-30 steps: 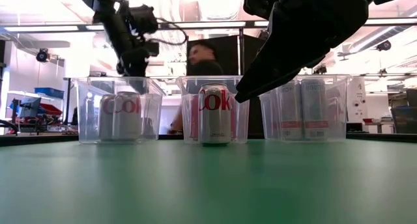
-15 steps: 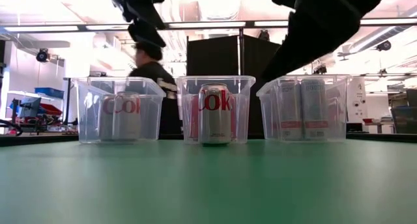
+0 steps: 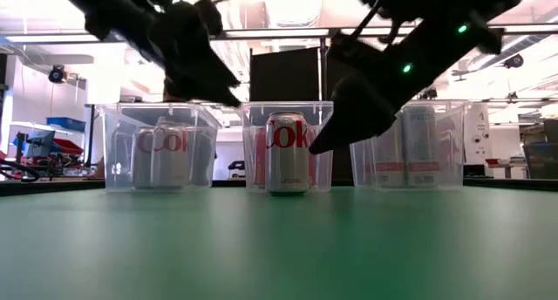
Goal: Sort soda cans
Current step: Put the silver soda can into the top left transparent bin aligned with the other silver soda cans
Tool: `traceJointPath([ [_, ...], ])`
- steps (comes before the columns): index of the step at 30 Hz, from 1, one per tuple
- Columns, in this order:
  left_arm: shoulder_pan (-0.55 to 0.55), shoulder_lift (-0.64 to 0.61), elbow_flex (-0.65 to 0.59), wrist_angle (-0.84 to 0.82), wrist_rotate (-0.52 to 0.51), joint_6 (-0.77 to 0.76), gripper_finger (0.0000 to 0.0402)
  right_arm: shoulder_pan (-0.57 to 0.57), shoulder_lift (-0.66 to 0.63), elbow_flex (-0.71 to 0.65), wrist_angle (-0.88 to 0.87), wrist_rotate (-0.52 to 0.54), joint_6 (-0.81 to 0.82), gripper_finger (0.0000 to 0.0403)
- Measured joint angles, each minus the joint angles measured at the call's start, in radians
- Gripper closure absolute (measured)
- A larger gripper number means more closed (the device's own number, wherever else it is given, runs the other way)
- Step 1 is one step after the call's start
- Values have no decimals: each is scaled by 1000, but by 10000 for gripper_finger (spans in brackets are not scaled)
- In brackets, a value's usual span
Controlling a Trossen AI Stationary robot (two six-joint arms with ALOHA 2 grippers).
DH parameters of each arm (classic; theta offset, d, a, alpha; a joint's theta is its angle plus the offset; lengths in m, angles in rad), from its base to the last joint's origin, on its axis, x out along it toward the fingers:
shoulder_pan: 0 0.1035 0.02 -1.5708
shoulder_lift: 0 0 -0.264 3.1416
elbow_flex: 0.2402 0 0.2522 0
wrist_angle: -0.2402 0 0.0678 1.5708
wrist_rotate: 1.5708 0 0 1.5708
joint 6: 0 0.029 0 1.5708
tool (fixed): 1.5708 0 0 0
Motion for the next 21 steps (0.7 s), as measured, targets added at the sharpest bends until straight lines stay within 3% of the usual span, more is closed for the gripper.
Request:
traceJointPath([
  [5,-10,88,-24,62,-35,-8,66,-55,5,4,18,-1,-61,39],
  [12,-11,231,12,145,-177,-24,65,-105,9,5,116,-130,-115,39],
  [21,-11,355,152,37,-207,-25,65,-105,10,5,108,-280,-109,39],
])
